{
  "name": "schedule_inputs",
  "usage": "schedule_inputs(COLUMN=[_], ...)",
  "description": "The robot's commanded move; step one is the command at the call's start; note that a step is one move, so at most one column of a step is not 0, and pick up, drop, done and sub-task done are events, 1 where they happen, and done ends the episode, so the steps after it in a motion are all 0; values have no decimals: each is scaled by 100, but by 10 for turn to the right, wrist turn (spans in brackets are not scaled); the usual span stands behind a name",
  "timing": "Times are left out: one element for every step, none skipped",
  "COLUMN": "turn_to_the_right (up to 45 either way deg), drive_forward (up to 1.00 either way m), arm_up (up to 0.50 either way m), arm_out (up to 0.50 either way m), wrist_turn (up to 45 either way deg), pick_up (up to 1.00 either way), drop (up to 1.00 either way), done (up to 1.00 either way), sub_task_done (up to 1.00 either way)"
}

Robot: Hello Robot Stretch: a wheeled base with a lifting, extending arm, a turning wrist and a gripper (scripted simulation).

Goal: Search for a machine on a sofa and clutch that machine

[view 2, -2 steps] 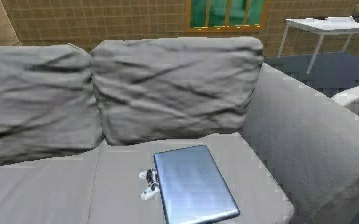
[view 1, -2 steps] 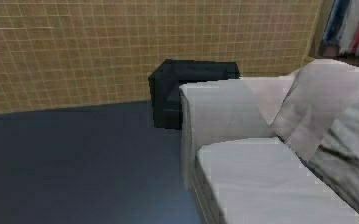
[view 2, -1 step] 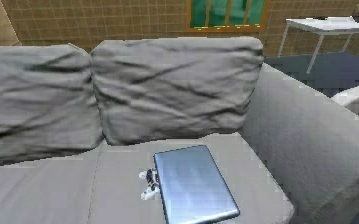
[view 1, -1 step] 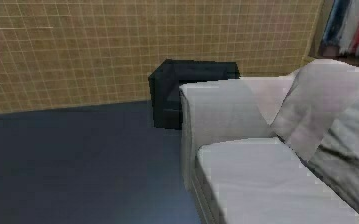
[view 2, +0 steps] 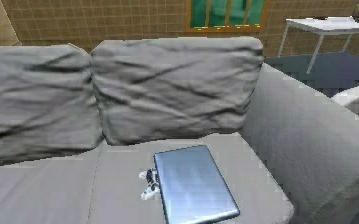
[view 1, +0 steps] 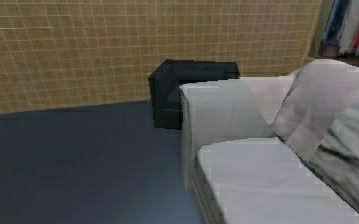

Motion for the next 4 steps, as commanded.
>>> schedule_inputs(turn_to_the_right=[0,0,0,0], drive_forward=[0,0,0,0], arm_up=[0,0,0,0], arm_out=[10,0,0,0], wrist_turn=[0,450,450,450], pick_up=[0,0,0,0], drop=[0,0,0,0], done=[0,0,0,0], sub_task_done=[0,0,0,0])
